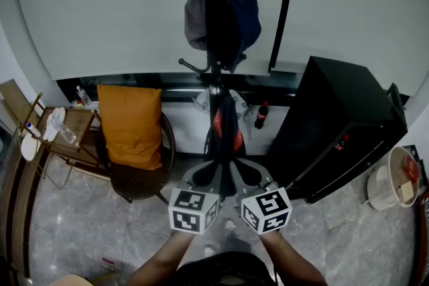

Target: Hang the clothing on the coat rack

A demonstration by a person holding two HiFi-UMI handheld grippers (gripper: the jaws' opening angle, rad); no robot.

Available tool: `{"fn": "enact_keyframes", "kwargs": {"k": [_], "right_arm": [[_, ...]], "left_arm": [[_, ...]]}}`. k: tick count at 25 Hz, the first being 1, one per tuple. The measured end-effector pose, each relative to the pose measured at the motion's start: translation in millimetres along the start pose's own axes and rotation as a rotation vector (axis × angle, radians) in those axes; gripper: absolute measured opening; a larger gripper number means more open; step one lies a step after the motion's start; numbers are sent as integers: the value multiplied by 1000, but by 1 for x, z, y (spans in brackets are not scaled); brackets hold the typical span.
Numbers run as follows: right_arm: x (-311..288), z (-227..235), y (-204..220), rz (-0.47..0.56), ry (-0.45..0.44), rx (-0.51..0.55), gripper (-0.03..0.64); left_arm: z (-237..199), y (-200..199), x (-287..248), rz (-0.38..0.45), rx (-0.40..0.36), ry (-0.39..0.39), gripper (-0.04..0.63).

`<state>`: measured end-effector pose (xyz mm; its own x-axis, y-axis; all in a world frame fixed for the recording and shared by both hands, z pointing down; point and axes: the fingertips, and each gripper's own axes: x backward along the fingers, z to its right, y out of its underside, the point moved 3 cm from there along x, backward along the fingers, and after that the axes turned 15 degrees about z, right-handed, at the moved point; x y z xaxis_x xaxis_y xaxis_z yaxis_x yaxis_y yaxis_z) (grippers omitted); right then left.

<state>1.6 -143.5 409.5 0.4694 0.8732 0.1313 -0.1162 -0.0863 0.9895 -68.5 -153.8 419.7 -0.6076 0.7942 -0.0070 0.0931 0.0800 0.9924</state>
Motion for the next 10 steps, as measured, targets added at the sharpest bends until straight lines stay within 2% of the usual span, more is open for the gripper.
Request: {"fn": "enact_keyframes", "kwargs": {"k": [10], "right_arm": [[-3,-2,-2,12,0,7,2]], "left_arm": [[-5,-4,0,9,-5,-3,14]]}}
